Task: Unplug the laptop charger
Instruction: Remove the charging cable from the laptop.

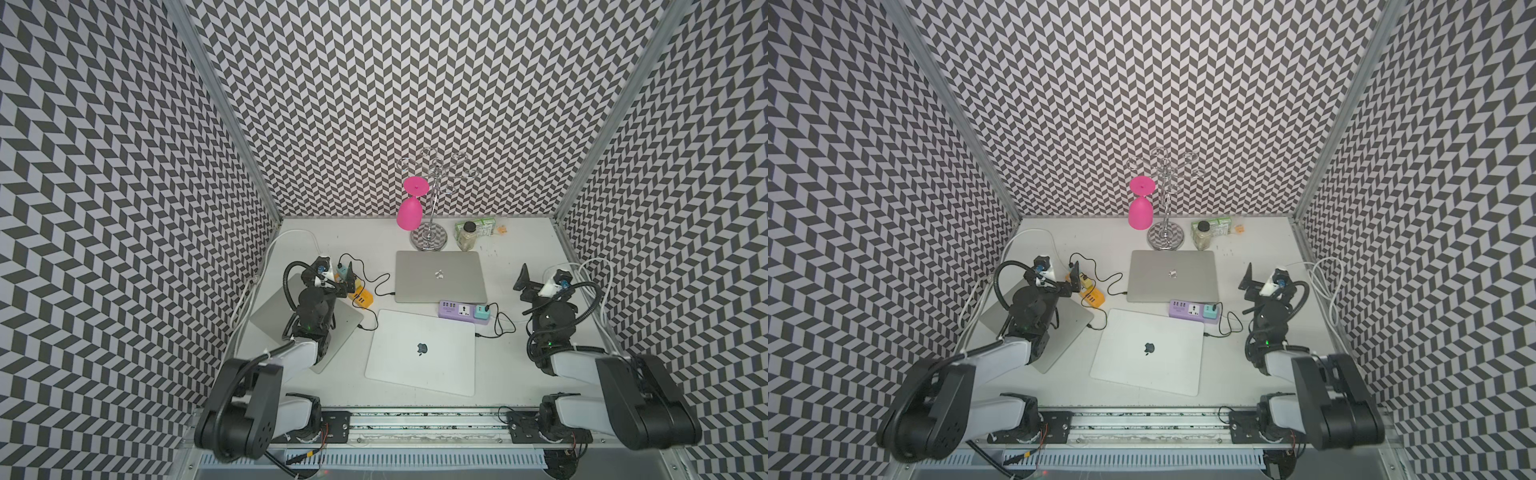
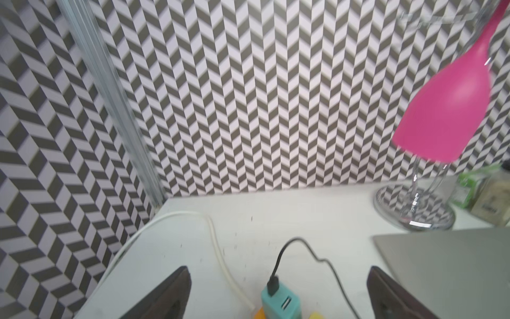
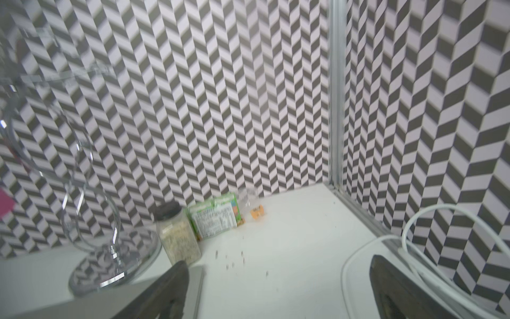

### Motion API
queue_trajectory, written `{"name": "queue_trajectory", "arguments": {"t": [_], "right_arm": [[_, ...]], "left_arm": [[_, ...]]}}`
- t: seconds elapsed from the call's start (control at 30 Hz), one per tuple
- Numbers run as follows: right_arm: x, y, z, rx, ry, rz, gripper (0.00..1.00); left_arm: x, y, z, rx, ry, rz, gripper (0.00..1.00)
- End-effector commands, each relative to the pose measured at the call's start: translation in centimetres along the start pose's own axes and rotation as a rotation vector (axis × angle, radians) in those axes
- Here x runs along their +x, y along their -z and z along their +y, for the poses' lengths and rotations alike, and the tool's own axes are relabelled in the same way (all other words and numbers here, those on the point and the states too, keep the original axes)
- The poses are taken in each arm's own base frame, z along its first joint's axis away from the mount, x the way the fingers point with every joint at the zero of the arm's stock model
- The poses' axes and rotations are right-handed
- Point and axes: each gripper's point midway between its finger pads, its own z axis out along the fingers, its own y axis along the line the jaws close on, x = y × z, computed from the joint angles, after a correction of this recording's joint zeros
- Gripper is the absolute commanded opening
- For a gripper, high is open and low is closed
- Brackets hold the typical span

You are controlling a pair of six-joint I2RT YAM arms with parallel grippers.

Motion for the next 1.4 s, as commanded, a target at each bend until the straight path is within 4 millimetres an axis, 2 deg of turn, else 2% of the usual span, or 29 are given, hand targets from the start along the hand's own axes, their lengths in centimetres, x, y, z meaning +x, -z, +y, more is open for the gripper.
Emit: {"name": "queue_trajectory", "arguments": {"t": [0.0, 0.1, 0.2, 0.27, 0.37, 0.47, 0.6, 0.73, 0.87, 1.0, 1.13, 1.37], "right_arm": [[-1.6, 0.3, -0.6, 0.047, -0.072, 0.052, 0.99], [-3.1, 0.4, -1.0, 0.099, -0.171, 0.109, 0.99], [-3.8, 0.5, 0.1, 0.069, -0.226, 0.221, 0.99], [-4.1, 0.9, 0.4, 0.077, -0.283, 0.3, 0.99], [-3.9, 1.8, 1.4, 0.067, -0.332, 0.444, 0.99], [-2.2, 3.5, 1.8, 0.103, -0.413, 0.623, 0.99], [0.8, 6.7, 3.6, 0.102, -0.555, 0.885, 0.99], [4.4, 10.1, 5.1, 0.111, -0.723, 1.081, 0.99], [6.2, 12.5, 5.1, 0.15, -0.774, 1.183, 0.99], [6.5, 14.2, 5.1, 0.187, -0.842, 1.225, 0.99], [5.3, 14.8, 5.5, 0.174, -0.907, 1.216, 0.99], [3.2, 16.8, 5.7, 0.203, -0.994, 1.242, 1.0]], "left_arm": [[-0.4, 1.6, 0.6, -0.043, 0.036, 0.085, 1.0], [-2.8, 2.9, 0.1, -0.003, 0.109, 0.068, 1.0], [-5.2, 3.9, -0.7, 0.042, 0.175, 0.06, 1.0], [-6.9, 4.5, -2.1, 0.127, 0.225, 0.05, 1.0], [-8.0, 5.1, -4.4, 0.226, 0.261, 0.085, 1.0], [-8.2, 5.9, -6.9, 0.309, 0.322, 0.123, 1.0], [-7.6, 7.8, -10.9, 0.445, 0.378, 0.134, 0.99], [-6.7, 9.6, -14.9, 0.582, 0.356, 0.135, 0.98], [-5.5, 10.5, -17.4, 0.669, 0.284, 0.154, 0.98], [-4.1, 11.3, -18.9, 0.747, 0.213, 0.159, 0.97], [-2.9, 12.1, -19.9, 0.817, 0.15, 0.155, 0.94], [-0.6, 13.3, -22.2, 0.963, 0.039, 0.184, 0.78]]}}
